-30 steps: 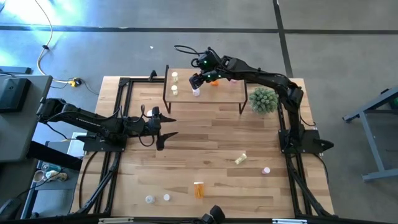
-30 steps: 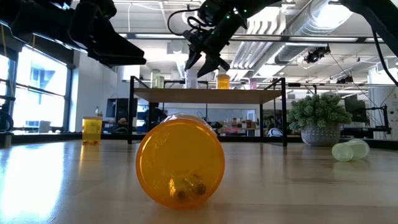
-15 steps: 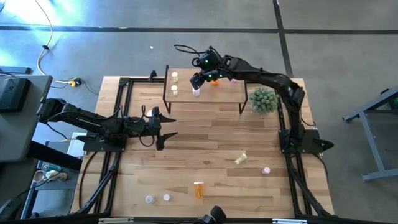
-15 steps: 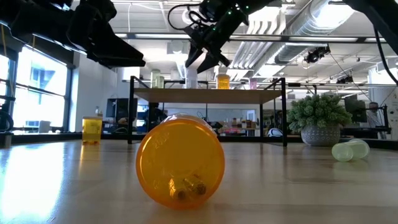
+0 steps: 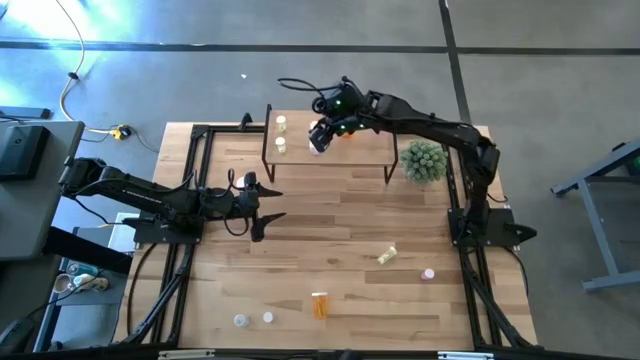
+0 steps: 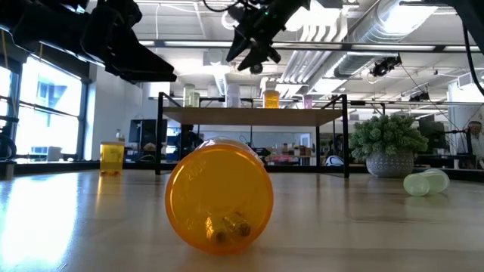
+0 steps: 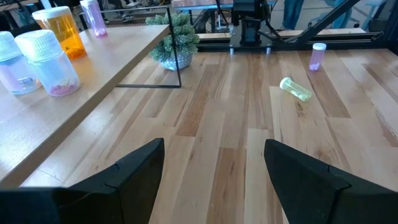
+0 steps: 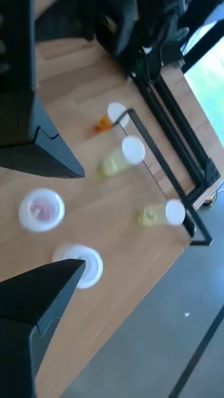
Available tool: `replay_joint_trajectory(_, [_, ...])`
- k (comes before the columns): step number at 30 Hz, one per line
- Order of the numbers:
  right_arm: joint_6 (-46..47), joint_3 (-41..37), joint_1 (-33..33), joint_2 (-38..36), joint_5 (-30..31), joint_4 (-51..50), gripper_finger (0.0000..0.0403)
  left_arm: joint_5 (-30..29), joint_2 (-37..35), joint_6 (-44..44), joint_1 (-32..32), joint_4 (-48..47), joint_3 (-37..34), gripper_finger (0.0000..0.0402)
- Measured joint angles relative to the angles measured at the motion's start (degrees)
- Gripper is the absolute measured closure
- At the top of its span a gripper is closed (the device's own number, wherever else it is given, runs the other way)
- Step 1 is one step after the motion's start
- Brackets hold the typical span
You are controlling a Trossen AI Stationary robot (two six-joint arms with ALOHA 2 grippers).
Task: Pick and place medicine bottles onto shelf by color
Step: Put the top orange pill bottle aligned with the other orange pill bottle on the shelf
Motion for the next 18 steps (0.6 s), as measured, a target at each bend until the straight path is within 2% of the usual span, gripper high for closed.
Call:
replay_joint_trajectory(8, [-3.87, 0.08, 5.37, -2.04, 0.12, -6.95, 0.0188, 0.0, 0.0, 0.0, -0.02, -0.05, 0.0, 0.0135])
replay_joint_trajectory(14, [-4.69, 0.07, 11.79, -1.48, 1.17, -14.05, 0.0188, 0.0, 0.0, 0.0, 0.0, -0.83, 0.0, 0.0135])
replay_joint_trajectory(18, [-4.94, 0.04, 16.42, -1.47, 2.35, -14.44, 0.0188, 0.0, 0.0, 0.0, -0.01, -0.83, 0.0, 0.0135])
